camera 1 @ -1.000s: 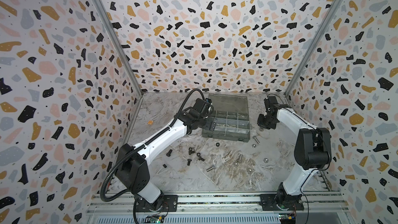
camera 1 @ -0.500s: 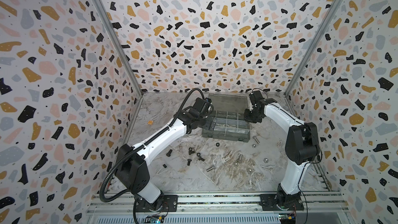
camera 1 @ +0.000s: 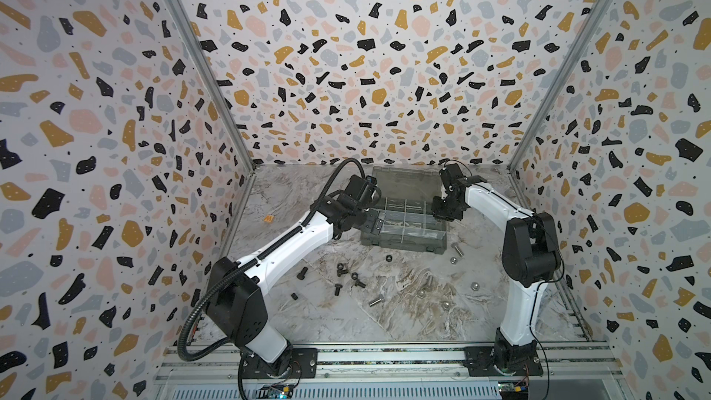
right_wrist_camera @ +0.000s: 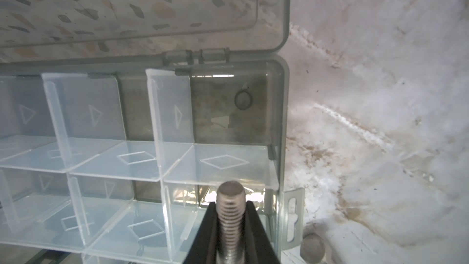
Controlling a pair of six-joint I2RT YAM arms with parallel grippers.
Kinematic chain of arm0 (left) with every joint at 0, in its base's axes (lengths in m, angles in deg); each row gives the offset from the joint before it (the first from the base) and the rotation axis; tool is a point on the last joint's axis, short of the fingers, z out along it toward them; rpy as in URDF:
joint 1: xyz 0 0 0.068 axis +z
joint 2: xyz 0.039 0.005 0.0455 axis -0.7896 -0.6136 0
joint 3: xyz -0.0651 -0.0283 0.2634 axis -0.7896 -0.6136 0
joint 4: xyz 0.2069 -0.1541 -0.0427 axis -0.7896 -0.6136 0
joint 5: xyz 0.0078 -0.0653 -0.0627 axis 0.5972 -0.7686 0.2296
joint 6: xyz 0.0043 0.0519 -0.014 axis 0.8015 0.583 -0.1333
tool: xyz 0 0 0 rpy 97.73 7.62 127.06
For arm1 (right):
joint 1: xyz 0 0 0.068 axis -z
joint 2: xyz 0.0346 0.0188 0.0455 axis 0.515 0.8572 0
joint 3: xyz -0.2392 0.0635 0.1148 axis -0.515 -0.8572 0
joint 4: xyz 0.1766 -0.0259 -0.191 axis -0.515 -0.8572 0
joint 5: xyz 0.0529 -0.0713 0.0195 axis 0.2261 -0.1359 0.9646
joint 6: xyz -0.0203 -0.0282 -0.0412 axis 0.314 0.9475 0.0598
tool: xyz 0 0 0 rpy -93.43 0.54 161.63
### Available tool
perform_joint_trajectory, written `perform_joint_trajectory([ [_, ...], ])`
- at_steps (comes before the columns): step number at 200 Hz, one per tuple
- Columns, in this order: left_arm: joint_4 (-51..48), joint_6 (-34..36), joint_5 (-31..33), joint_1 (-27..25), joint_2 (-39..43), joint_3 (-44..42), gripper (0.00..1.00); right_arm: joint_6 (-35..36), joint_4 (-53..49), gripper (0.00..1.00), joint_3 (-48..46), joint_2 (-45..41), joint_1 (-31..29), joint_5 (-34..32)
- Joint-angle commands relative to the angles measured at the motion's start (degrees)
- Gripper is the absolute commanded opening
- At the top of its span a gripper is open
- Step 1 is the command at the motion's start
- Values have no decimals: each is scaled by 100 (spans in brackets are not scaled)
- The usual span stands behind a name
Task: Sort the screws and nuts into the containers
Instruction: 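Carry the silver bolt with the right gripper over an organizer compartment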
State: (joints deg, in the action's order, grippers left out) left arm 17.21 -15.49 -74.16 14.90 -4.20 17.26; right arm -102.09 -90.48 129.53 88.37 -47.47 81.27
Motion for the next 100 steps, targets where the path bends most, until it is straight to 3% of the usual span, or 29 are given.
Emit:
perform_joint_trajectory([
  [1, 15, 89, 83, -19, -40, 261, 98, 47, -78, 16, 195, 65, -2, 52],
  [100, -28, 99, 151, -24, -210, 358, 97, 74, -80, 16, 35, 43, -63, 80],
])
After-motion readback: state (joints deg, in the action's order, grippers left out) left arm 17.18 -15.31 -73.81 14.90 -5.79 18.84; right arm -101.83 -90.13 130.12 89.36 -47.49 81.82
